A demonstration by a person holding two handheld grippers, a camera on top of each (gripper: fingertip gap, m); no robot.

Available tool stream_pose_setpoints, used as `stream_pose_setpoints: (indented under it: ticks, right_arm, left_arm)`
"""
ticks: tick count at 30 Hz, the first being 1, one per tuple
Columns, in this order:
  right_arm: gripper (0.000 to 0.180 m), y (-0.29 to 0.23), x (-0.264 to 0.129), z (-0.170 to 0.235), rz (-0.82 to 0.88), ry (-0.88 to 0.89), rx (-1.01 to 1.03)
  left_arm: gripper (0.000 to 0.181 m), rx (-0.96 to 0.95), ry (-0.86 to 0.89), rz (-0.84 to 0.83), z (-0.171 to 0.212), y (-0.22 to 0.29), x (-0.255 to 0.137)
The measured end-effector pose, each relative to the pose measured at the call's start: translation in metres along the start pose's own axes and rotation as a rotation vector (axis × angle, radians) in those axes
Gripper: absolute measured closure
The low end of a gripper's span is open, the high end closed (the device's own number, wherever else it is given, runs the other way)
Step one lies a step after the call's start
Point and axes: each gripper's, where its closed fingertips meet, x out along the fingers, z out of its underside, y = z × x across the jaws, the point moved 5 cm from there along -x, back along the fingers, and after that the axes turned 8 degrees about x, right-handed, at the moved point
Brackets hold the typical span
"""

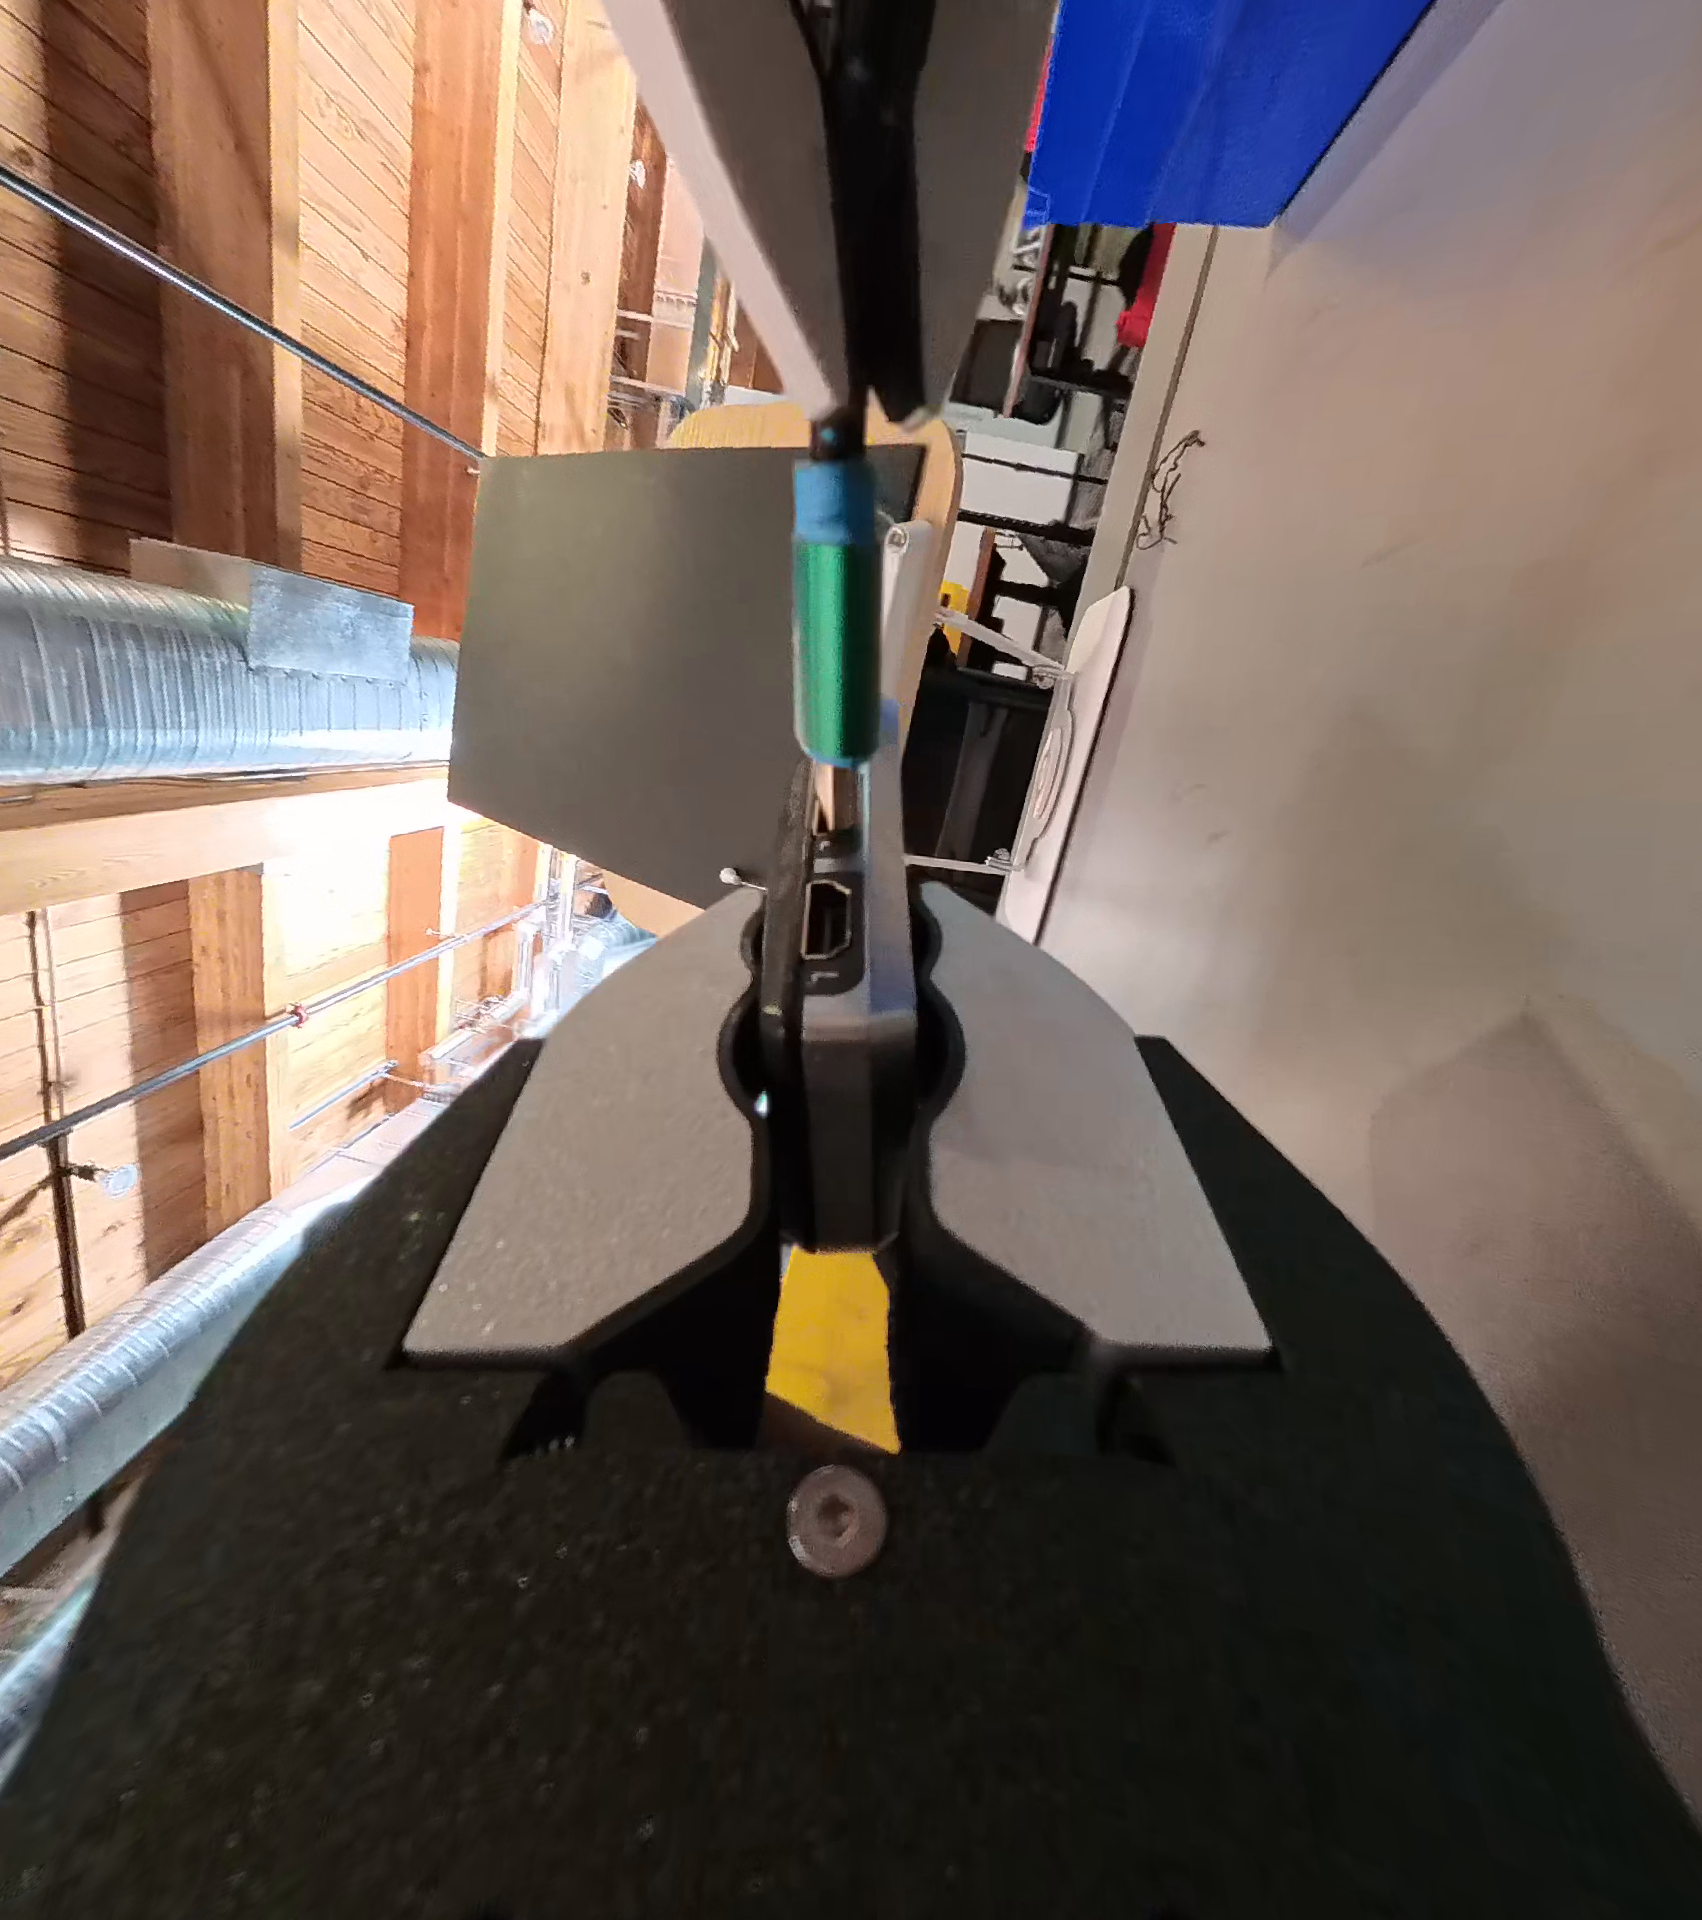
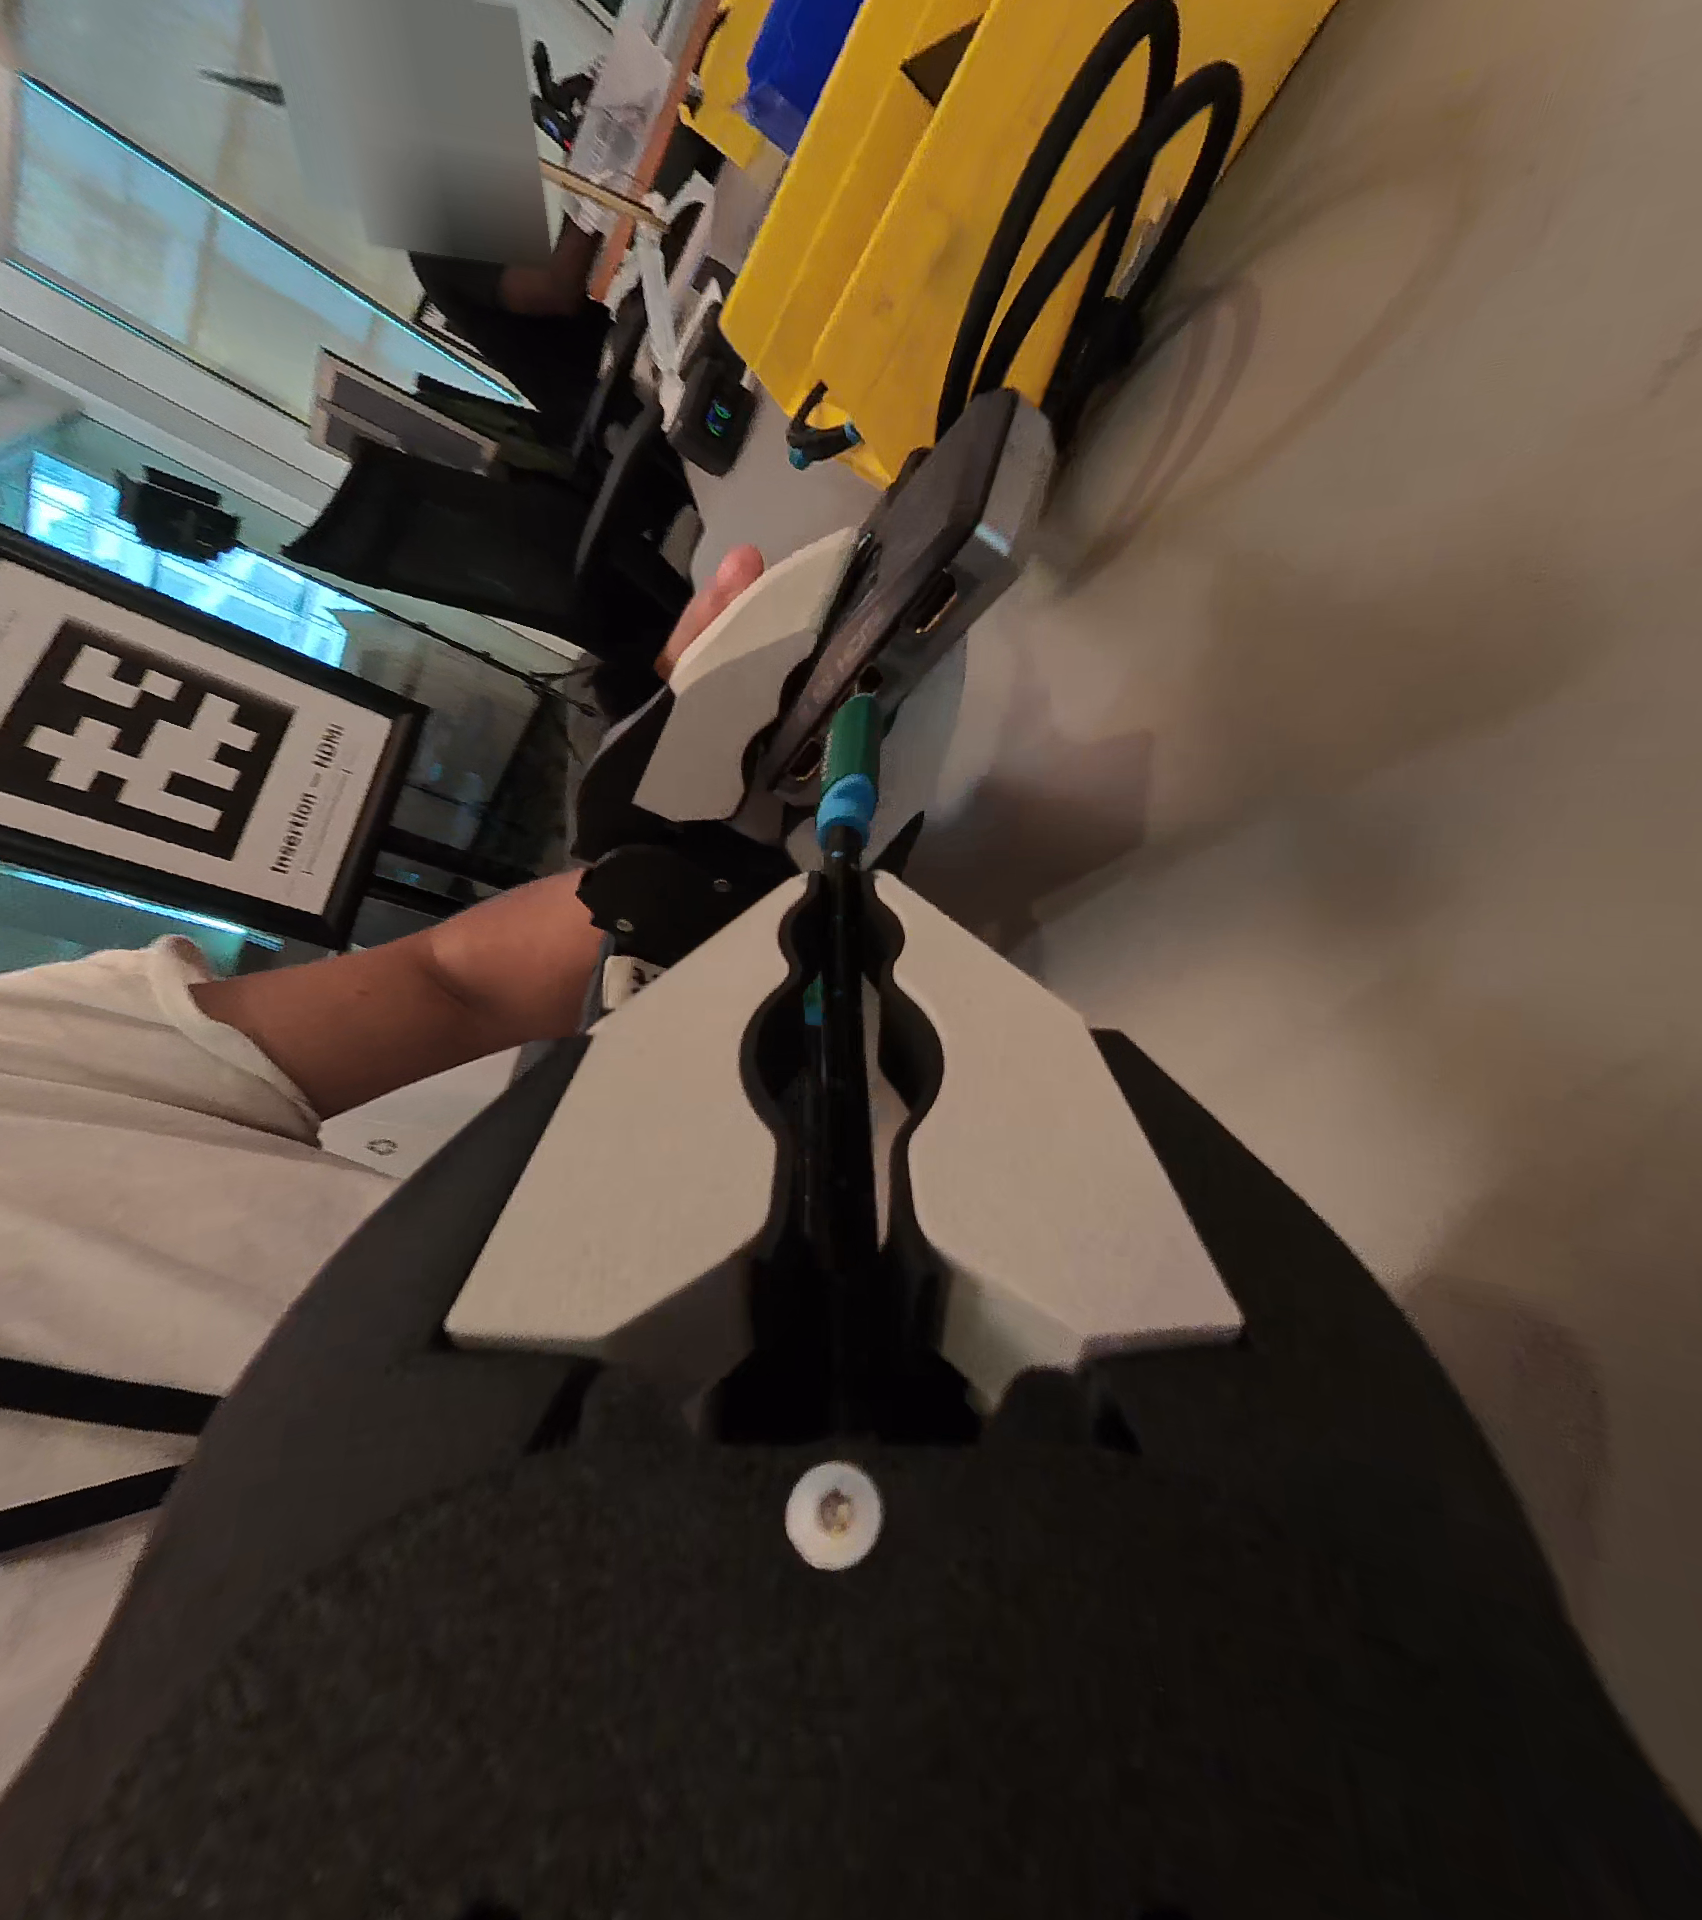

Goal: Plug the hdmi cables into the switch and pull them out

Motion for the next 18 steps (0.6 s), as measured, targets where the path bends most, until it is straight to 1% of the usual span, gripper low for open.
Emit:
stream_pose_setpoints:
  ticks: [5, 18]
  right_arm:
    - [0.175, 0.0055, 0.0017, -0.0012, -0.073, 0.022, 0.055]
    - [0.174, 0.0112, 0.0036, -0.0033, -0.121, 0.054, 0.120]
  left_arm:
    - [0.159, 0.013, -0.011, -0.018, 0.0020, 0.0004, 0.0011]
    - [0.159, 0.040, -0.033, -0.065, 0.0047, 0.0017, 0.0020]
